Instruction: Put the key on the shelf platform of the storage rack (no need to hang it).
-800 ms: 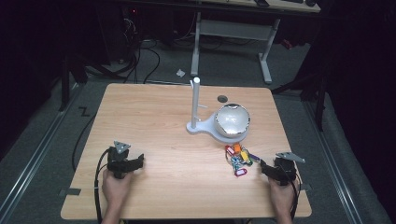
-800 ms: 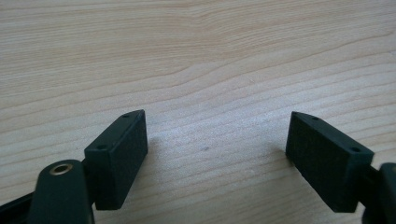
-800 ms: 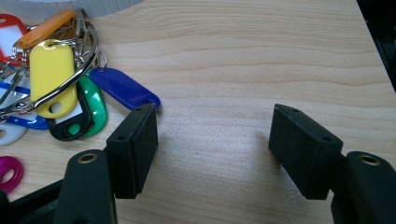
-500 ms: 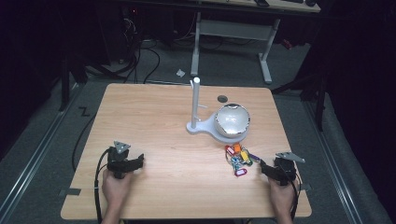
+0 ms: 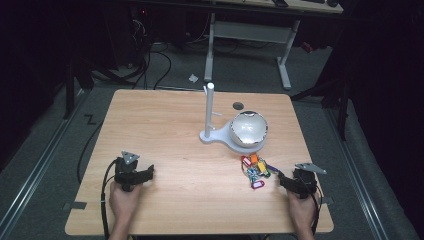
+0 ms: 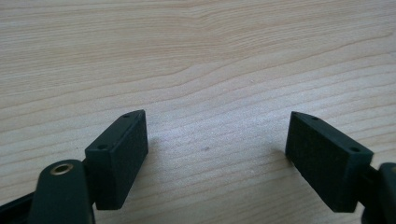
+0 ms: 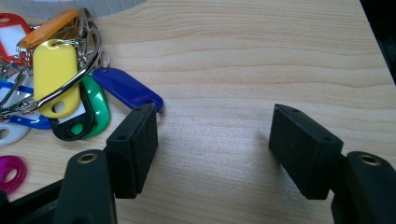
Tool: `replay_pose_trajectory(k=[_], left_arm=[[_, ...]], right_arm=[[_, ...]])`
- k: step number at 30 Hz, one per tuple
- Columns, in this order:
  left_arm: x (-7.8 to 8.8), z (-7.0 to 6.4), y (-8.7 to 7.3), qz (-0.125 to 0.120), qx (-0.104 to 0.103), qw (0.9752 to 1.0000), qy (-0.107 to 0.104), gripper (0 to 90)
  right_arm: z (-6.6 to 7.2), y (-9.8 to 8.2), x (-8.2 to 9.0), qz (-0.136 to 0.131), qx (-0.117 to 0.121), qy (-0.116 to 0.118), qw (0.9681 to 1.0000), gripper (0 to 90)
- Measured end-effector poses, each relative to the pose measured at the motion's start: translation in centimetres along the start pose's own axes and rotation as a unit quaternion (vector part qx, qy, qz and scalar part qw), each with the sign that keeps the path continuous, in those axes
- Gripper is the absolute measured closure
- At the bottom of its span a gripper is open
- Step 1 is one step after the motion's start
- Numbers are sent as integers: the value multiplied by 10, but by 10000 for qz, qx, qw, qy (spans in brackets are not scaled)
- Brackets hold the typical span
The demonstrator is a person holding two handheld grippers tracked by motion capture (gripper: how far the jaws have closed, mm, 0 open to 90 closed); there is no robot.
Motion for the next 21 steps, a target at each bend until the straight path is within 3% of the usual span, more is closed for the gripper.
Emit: replay_pose_trajectory(k=[15,21], left_arm=[[0,0,0,13,-23,10000,43,216],[0,0,0,9,-6,10000,31,216]], right_arm=[[1,0,0,-12,110,116,9999,324],[0,1,3,159,4,214,9996,366]])
Point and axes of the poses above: each handheld gripper's, and its own axes: x roughly backward along the jaws, y roughly out of its top, z roughly to its left, the point moved 9 cm from there along -x, roughly forward along the jaws, and after that the axes turned 6 degrees about -y, right-handed, at the moved point
